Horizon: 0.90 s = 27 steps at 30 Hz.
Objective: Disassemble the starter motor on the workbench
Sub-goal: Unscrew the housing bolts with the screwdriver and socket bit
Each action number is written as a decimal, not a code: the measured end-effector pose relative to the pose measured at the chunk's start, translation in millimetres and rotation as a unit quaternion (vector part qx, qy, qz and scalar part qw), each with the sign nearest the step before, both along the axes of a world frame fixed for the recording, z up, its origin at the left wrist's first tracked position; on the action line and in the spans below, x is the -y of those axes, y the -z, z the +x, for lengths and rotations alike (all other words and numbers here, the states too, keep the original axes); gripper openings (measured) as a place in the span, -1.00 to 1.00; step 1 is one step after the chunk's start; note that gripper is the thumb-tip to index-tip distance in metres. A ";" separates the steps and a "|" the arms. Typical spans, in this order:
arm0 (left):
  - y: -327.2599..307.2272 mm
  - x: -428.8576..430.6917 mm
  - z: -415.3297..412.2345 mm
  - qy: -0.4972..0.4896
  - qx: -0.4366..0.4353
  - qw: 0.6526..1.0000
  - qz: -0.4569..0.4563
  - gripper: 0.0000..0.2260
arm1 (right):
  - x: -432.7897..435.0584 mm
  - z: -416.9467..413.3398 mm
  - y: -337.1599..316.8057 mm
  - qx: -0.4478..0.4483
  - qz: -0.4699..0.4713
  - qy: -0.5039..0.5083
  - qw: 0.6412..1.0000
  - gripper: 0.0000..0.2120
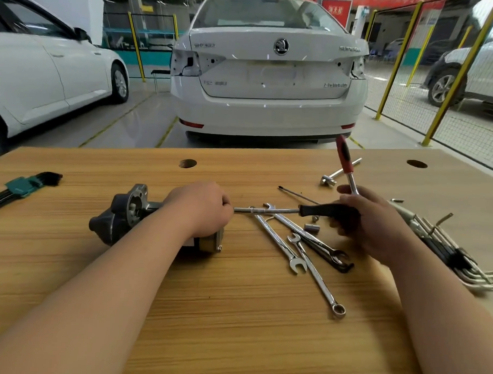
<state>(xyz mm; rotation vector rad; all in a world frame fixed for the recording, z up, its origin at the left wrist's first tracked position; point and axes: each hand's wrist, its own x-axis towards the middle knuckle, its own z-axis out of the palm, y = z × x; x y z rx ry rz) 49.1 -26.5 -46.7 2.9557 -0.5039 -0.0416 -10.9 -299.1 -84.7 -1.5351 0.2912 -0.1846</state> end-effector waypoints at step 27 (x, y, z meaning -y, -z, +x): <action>-2.9 0.6 -3.7 -0.012 -0.017 0.996 -0.092 -0.87 | -4.3 4.0 3.9 0.036 0.007 0.042 0.998 -0.82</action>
